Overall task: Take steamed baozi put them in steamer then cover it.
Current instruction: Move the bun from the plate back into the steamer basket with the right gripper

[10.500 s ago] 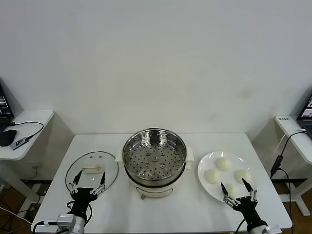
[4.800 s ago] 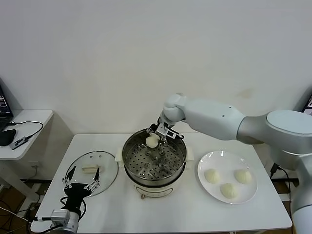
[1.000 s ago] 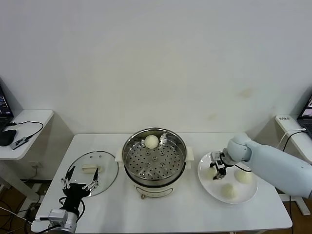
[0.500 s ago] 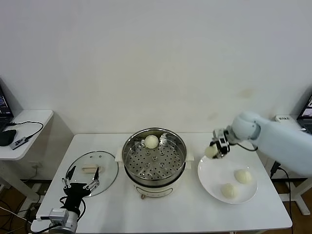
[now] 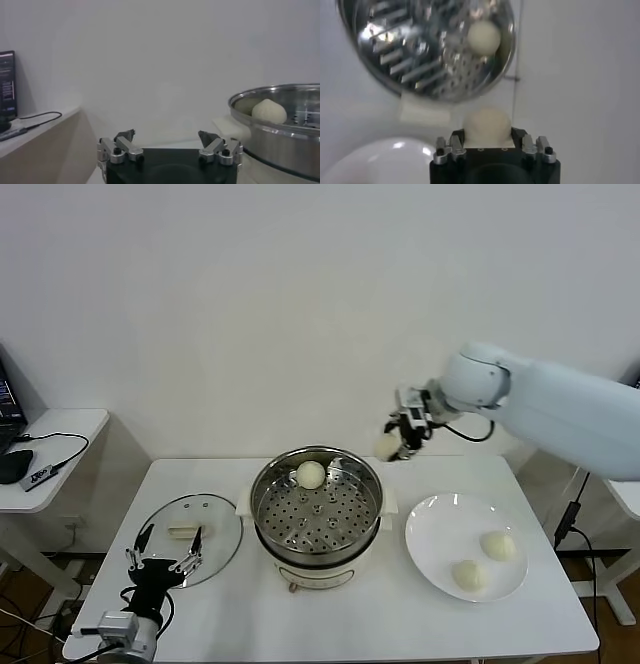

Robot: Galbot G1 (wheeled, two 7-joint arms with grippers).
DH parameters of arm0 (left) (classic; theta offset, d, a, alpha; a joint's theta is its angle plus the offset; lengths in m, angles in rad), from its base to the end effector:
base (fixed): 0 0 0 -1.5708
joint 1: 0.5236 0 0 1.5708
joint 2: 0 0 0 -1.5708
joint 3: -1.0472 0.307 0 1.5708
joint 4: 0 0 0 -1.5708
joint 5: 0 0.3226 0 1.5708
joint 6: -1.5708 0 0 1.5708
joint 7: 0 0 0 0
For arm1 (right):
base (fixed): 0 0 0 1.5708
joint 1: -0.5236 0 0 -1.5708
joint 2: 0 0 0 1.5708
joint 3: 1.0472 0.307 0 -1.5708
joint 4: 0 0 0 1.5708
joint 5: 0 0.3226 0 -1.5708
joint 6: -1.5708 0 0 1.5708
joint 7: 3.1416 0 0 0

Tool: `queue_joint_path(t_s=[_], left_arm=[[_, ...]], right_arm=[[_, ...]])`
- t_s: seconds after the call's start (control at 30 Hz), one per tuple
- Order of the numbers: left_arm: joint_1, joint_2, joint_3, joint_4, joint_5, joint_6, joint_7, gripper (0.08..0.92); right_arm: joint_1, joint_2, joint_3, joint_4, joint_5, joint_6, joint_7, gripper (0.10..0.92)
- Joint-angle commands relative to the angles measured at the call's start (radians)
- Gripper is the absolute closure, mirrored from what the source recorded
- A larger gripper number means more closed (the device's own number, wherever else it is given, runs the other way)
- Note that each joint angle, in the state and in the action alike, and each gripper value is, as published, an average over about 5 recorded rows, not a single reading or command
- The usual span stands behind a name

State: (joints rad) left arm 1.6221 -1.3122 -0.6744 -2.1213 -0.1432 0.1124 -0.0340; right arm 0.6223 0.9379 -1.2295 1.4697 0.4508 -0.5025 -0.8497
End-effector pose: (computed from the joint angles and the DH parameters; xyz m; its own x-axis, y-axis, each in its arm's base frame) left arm 0.1612 0.0753 -0.2511 -0.9929 -0.0410 0.1117 -0.0229 0.9871 0.1583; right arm 0.4640 0.0537 -0.0125 -0.3521 -0.3303 0.8758 -0.9010 -0.1339 -0.4127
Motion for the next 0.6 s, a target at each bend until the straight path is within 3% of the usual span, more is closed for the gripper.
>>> queue_joint_path(t_s=[0.03,0.6], left_arm=[[0.001,-0.001,-0.005,-0.003,0.001,0.001,-0.001,0.177],[-0.002,-0.016,-0.010,-0.005,0.005,0.000,-0.001,0.177]], right_arm=[[-0.037,0.280,-0.037,-0.092,0.156,-0.103,0.106,0.431],[-0.197,0.418,-0.025,-0.222,0.174,-0.191,0.149,0.431]])
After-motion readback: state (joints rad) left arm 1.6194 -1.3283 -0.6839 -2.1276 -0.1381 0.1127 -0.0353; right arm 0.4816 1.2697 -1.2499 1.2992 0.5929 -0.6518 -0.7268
